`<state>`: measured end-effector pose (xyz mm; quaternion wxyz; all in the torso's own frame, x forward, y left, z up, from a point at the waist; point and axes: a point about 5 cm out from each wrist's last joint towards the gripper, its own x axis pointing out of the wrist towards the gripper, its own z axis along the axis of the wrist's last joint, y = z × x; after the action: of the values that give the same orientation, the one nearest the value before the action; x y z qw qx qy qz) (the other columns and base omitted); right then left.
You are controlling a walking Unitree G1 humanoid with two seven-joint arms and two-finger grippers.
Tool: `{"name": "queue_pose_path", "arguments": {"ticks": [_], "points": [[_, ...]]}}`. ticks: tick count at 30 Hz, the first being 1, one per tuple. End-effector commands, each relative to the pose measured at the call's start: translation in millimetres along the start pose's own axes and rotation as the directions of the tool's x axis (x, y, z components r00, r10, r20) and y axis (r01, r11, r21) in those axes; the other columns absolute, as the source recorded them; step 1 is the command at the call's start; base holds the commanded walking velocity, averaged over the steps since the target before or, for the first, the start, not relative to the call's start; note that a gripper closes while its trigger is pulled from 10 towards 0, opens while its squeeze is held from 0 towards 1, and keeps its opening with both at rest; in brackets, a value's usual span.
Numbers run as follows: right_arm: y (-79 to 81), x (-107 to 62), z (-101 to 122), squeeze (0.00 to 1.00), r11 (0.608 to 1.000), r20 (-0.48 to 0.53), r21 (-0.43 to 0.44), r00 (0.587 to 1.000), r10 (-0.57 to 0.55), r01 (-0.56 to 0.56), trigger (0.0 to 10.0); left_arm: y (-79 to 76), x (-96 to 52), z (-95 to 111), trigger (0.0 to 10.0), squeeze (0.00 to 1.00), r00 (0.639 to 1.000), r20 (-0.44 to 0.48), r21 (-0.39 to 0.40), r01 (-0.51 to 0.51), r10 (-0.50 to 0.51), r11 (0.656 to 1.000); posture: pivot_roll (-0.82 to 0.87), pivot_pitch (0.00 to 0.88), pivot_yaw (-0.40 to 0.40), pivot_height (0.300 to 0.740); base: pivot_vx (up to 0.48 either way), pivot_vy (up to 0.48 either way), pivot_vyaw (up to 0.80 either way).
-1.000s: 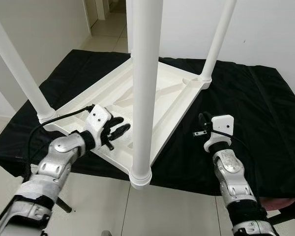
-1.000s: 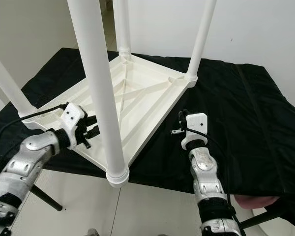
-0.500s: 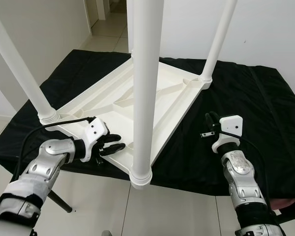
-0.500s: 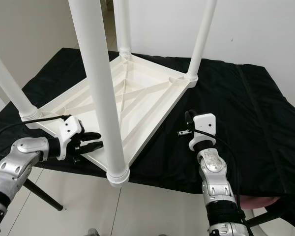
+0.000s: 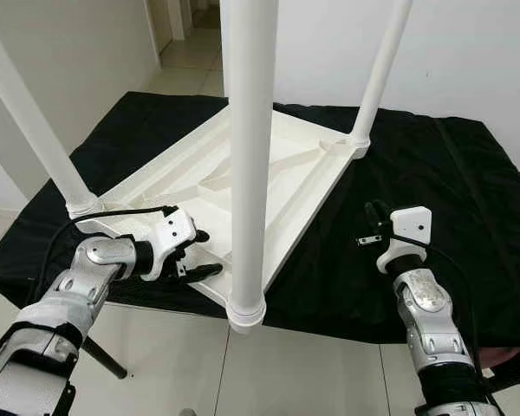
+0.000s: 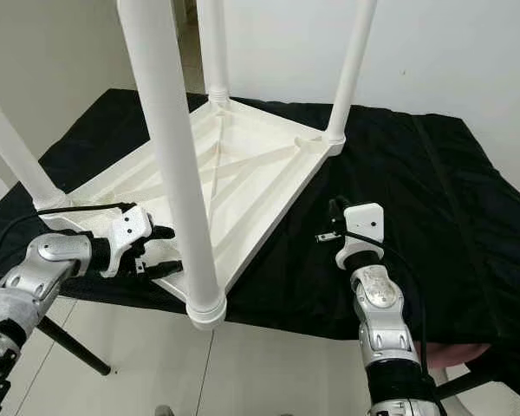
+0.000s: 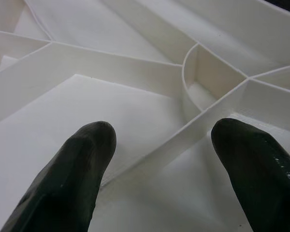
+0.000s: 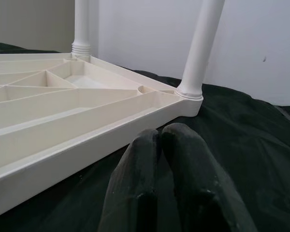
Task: Building children table
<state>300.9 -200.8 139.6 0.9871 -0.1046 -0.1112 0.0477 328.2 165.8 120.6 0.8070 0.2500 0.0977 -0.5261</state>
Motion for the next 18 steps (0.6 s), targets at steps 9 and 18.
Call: {"name": "queue_pose_path", "arguments": {"ticks": [9, 18], "points": [[-0.3, -1.1, 2, 0.00, 1.000, 0.000, 0.012, 1.000, -0.022, 0.022, 10.0, -2.0, 9.9, -16, 10.0, 0.00, 0.994, -0.107, -0.009, 0.022, -0.023, 1.000, -0.14, 0.000, 0.060, 0.740, 0.000, 0.000, 0.00], [0.0, -4.2, 2, 0.00, 1.000, -0.009, 0.001, 1.000, -0.005, 0.005, 10.0, -17.8, 12.0, -30, 5.3, 0.00, 0.968, -0.153, -0.044, 0.194, -0.199, 0.980, -0.15, 0.000, 0.059, 0.740, 0.000, 0.000, 0.00]]}}
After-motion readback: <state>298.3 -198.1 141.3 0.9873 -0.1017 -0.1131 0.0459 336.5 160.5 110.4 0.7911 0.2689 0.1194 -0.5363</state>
